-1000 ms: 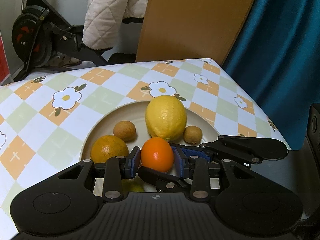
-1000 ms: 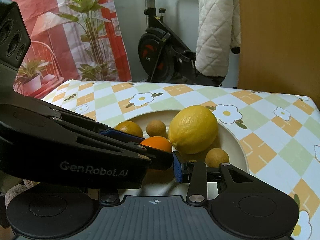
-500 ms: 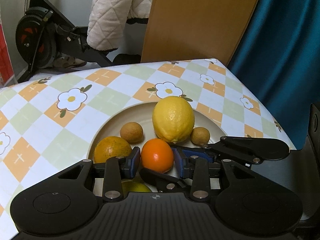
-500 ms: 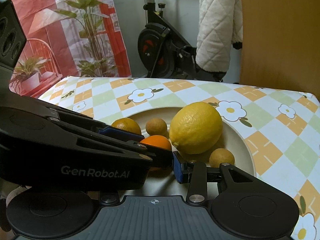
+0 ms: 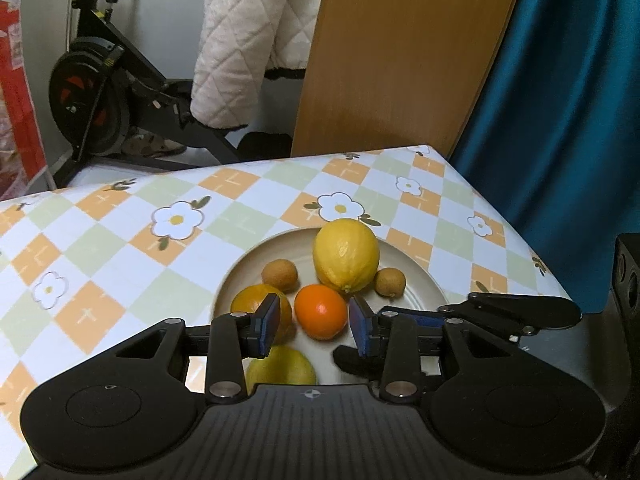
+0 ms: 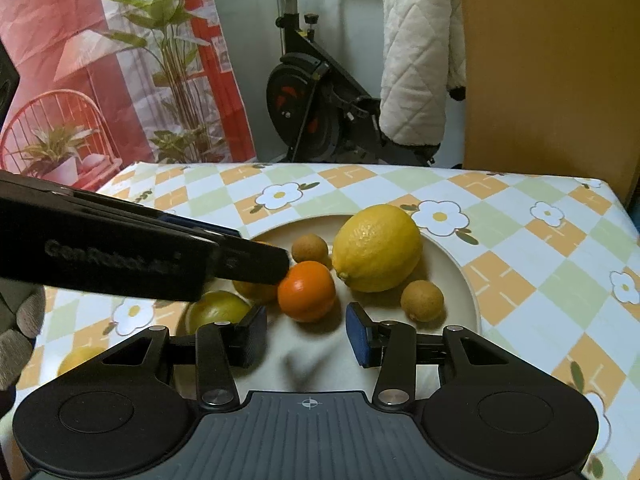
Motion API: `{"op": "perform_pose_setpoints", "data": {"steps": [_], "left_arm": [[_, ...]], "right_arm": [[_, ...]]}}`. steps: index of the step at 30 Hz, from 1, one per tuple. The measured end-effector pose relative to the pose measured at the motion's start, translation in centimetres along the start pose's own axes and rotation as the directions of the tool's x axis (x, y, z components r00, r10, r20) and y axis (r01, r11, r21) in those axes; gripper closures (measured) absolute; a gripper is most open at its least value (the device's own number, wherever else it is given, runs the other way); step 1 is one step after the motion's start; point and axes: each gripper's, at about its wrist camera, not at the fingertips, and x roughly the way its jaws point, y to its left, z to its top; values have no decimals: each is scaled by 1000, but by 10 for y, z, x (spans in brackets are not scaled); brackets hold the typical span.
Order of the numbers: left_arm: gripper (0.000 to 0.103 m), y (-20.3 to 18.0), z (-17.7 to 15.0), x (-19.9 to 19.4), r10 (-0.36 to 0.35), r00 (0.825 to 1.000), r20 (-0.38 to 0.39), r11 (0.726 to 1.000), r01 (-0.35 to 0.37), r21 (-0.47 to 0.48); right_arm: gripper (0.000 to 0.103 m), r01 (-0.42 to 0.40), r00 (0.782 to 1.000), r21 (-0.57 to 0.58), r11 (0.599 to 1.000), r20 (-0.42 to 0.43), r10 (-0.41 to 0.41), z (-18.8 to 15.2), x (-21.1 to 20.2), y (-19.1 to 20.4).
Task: Organize fruits
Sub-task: 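Lower the bright orange onto the plate and open the left tool, then move the left tool back to the second bright orange beside the plate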
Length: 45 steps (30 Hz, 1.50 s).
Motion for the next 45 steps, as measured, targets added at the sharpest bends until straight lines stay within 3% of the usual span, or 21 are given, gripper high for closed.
{"op": "perform_pose_setpoints", "data": {"steps": [8,19,34,45], "left_arm": [[63,8,-20,-47,18,1000,25,999,-17,-28],[63,11,-72,-84,32,999,21,999,-31,-37],[63,11,-119,-92,30,998,-49,997,-33,-66],[63,10,-133,-94,16,997,-74,996,-22,-88]], "right_arm": [[62,-12,1000,6,1000,20,12,-17,-36,12],[62,-47,999,-28,998,1,47,-52,-65,45],[62,-99,993,-31,995,-63,97,-89,-88,59],[60,-193,974,-116,974,-145,176,-103,-93,91]]}}
